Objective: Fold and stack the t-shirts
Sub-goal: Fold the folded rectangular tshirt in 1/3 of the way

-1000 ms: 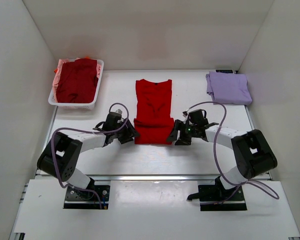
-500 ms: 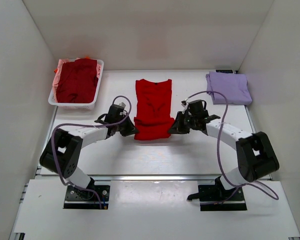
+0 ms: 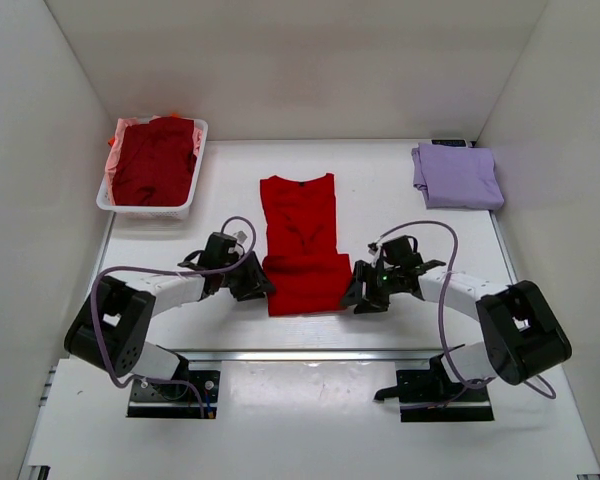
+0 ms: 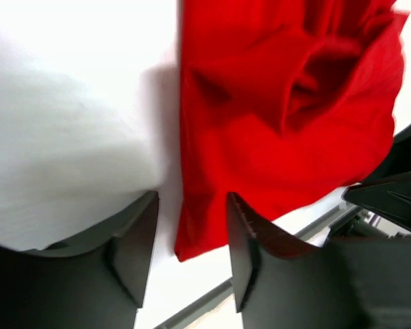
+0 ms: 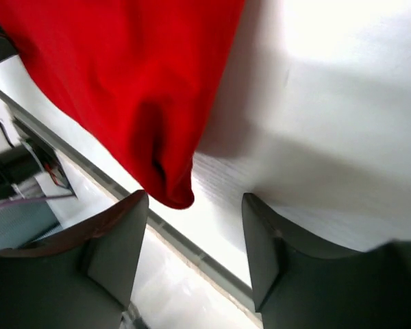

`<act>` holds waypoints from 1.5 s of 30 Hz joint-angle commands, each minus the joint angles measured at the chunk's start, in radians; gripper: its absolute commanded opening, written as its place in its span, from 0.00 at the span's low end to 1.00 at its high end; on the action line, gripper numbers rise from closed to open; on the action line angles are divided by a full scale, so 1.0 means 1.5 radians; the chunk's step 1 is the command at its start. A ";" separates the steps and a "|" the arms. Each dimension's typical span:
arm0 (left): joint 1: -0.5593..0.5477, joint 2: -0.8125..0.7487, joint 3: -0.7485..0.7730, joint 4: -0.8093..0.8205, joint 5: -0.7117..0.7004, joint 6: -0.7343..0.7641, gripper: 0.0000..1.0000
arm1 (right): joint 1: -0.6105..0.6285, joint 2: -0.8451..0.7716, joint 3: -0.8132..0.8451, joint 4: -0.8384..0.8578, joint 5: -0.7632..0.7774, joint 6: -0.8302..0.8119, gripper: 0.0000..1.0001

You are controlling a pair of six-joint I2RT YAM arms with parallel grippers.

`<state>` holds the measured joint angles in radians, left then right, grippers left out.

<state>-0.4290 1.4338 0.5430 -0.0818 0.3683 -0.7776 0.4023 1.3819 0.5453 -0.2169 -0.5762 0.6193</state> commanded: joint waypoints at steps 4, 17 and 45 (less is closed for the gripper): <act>0.056 -0.052 0.016 0.047 -0.058 0.054 0.60 | -0.091 -0.018 0.028 0.071 -0.025 -0.042 0.56; 0.048 0.015 0.038 0.222 -0.072 0.039 0.62 | -0.114 0.200 0.177 0.109 -0.063 -0.086 0.56; 0.083 0.035 0.117 0.291 -0.018 0.016 0.00 | -0.111 0.227 0.342 0.061 -0.083 -0.145 0.00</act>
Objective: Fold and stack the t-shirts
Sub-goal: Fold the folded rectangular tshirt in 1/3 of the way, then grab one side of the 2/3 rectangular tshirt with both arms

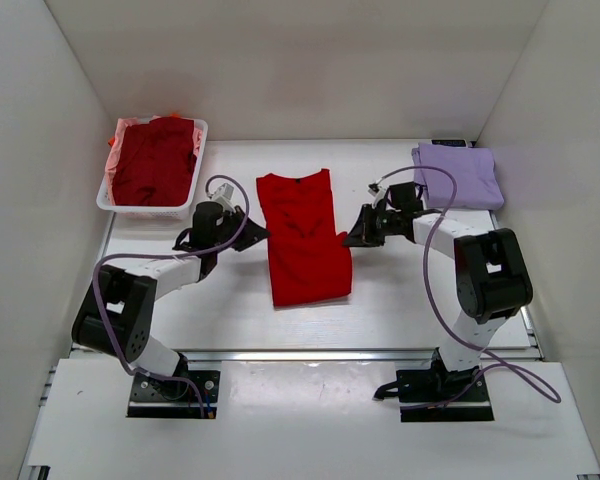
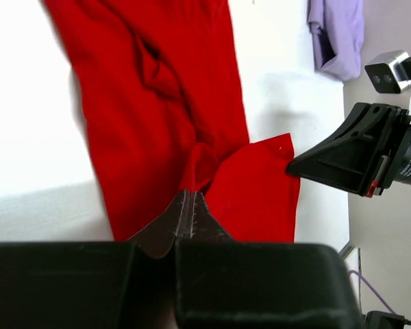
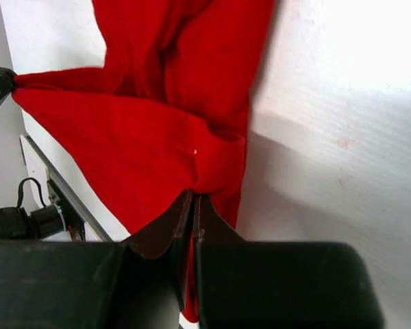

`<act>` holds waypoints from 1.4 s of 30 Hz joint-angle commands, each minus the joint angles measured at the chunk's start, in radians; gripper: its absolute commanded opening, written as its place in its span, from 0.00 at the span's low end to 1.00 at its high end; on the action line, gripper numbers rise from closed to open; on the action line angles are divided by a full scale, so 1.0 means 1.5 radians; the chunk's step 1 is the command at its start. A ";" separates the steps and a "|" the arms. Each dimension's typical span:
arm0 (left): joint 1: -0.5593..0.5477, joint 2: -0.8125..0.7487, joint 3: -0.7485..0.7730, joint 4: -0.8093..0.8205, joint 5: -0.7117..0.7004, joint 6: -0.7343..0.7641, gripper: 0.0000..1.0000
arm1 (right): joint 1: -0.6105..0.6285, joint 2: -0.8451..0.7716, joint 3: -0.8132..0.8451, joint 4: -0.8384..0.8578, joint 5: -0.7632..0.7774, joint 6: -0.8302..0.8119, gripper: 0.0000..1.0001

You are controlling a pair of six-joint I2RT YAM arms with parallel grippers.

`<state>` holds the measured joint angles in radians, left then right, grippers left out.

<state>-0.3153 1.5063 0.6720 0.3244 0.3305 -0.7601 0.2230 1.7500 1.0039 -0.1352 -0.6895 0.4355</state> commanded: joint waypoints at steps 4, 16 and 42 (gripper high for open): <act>0.018 0.006 0.049 0.030 0.006 0.006 0.00 | 0.017 -0.002 0.061 0.004 -0.005 -0.032 0.00; 0.046 0.144 0.132 -0.065 -0.002 0.006 0.46 | 0.007 0.111 0.190 -0.104 0.076 -0.074 0.51; -0.175 -0.115 -0.132 -0.197 -0.173 -0.168 0.62 | 0.089 -0.159 -0.264 0.151 0.073 0.140 0.63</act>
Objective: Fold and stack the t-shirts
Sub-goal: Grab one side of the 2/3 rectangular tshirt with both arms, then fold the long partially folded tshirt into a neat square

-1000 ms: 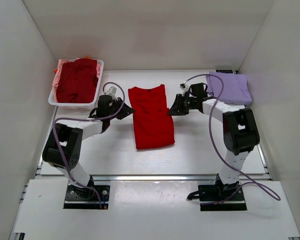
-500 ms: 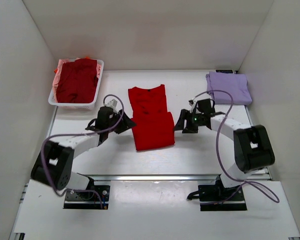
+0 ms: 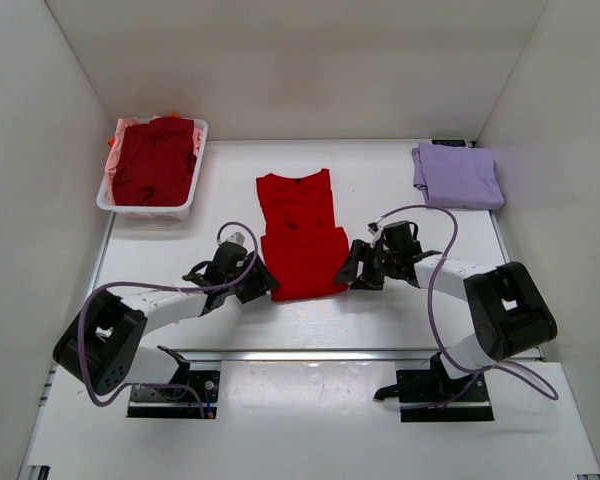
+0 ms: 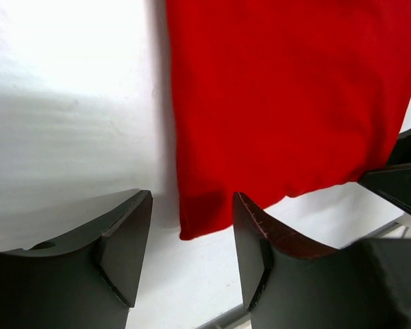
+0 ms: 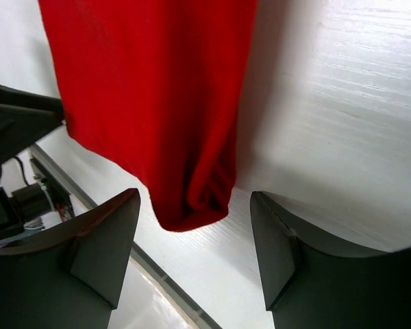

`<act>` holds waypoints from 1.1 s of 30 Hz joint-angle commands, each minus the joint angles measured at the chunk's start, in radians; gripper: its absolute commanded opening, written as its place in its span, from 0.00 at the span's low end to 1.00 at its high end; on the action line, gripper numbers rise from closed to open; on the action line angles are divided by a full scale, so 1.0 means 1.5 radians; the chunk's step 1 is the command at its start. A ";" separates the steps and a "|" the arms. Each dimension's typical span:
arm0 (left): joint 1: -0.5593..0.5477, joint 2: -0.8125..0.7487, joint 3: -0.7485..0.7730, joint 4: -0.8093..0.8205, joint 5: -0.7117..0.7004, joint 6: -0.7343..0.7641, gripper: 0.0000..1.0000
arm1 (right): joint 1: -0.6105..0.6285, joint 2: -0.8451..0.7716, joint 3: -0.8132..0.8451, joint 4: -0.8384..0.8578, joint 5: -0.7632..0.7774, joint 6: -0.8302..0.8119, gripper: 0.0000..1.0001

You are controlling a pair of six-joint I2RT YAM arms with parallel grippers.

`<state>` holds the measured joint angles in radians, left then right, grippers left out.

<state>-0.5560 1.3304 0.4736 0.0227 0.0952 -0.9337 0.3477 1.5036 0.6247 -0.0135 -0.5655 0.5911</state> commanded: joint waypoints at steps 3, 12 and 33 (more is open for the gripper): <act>-0.034 0.016 0.008 0.004 -0.011 -0.060 0.61 | 0.014 0.006 -0.027 0.086 -0.011 0.053 0.64; -0.060 0.052 -0.012 0.043 0.021 -0.115 0.00 | 0.029 0.028 -0.049 0.104 -0.013 0.064 0.00; 0.002 -0.338 -0.042 -0.292 0.087 -0.051 0.00 | 0.138 -0.270 -0.080 -0.153 0.000 0.094 0.00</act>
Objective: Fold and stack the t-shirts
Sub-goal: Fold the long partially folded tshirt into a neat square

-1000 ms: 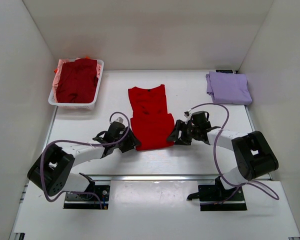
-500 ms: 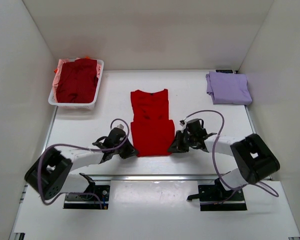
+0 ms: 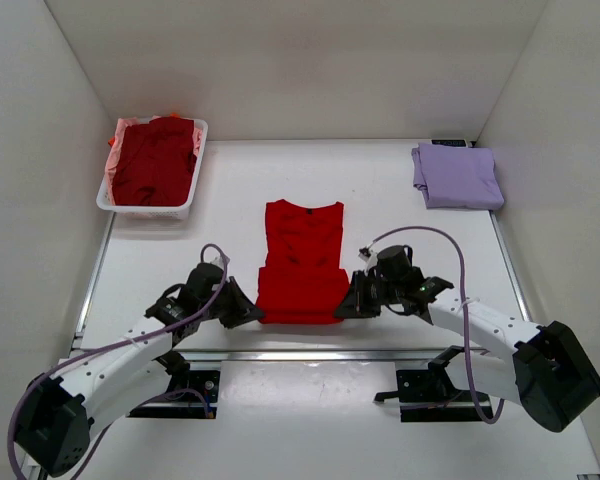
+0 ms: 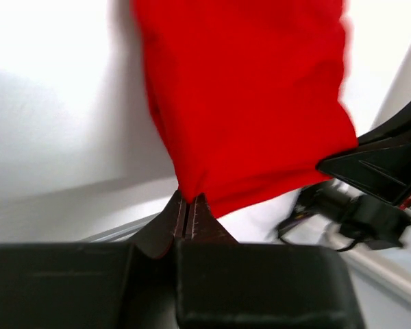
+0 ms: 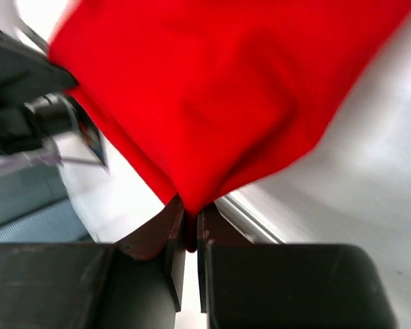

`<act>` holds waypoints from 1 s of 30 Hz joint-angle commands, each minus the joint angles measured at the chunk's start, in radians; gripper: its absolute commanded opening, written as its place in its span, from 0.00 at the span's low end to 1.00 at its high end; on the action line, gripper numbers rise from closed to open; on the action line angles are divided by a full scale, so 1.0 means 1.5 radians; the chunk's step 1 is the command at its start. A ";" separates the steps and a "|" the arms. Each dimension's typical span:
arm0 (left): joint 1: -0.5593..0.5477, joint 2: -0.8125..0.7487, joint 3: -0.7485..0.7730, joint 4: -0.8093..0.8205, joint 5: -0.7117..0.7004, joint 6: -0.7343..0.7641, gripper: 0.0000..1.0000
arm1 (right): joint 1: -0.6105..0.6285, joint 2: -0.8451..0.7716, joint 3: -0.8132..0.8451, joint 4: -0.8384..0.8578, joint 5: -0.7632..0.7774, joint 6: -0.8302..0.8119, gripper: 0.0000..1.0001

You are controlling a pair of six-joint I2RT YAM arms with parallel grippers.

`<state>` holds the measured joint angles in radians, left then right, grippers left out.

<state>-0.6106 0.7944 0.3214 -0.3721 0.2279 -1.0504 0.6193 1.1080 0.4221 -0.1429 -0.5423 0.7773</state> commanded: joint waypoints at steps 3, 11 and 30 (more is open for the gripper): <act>0.112 0.077 0.113 0.010 0.036 0.052 0.00 | -0.110 0.034 0.111 -0.088 -0.056 -0.064 0.00; 0.221 0.380 0.361 0.117 0.075 0.122 0.00 | -0.238 0.270 0.382 -0.118 -0.117 -0.152 0.00; 0.285 0.735 0.698 0.207 0.102 0.123 0.63 | -0.317 0.637 0.739 -0.158 -0.020 -0.245 0.85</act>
<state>-0.1730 2.0636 1.4425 -0.1230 0.3531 -0.8597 0.1341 2.1323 1.5810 -0.4332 -0.5823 0.4358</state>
